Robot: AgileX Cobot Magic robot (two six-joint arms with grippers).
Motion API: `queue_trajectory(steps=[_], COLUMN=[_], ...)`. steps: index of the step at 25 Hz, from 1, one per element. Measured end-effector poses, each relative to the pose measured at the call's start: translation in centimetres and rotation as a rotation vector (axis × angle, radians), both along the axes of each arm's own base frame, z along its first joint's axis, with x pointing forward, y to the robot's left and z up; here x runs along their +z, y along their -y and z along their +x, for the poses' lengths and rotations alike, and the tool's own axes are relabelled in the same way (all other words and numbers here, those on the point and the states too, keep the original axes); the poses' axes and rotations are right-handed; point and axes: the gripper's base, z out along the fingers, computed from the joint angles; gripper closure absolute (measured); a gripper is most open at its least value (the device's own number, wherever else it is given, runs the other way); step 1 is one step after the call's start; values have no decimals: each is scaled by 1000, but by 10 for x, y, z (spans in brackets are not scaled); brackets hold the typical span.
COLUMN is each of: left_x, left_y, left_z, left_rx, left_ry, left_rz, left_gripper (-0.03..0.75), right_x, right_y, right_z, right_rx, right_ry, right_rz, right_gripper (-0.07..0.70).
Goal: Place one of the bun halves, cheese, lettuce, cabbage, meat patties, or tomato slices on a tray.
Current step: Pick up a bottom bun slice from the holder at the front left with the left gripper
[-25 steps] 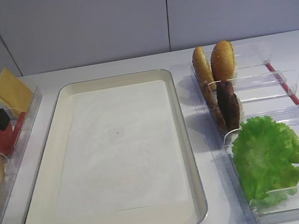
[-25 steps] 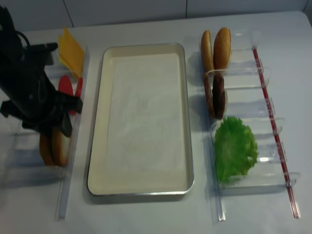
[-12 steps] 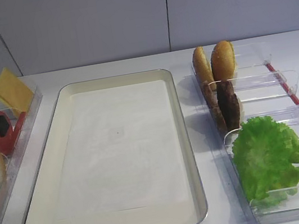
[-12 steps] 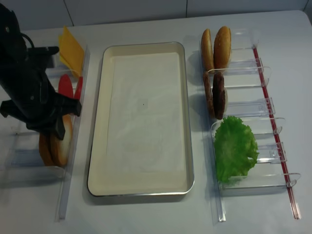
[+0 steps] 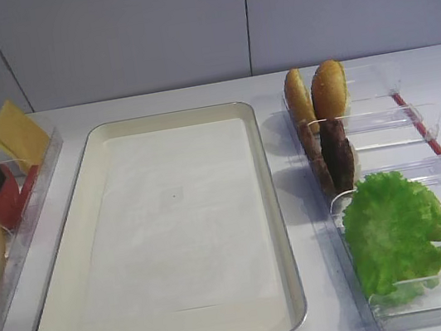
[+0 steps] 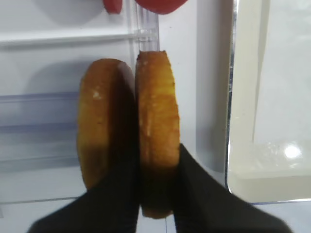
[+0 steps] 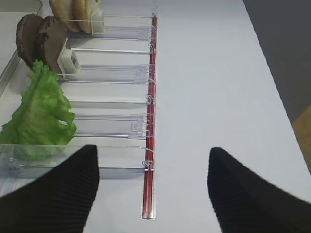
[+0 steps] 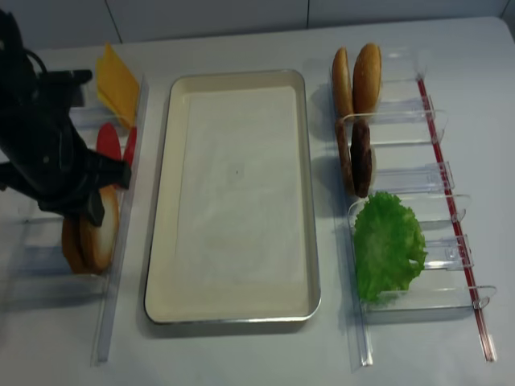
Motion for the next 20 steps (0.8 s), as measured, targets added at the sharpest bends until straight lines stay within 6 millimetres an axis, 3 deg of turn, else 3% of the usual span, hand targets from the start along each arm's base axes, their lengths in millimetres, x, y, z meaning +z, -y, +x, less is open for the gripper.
queue_trajectory(steps=[14,20], left_x=[36,54], left_y=[1,17], left_z=[-24,-39], left_rx=[18,-38], left_ry=[134,189], left_rz=[-54,-254], left_gripper=[571,571], right_x=[0,0], right_y=[0,0], right_z=[0,0], right_rx=[1,4], right_ry=[0,0], right_rz=[-2,-7], right_gripper=[161,161])
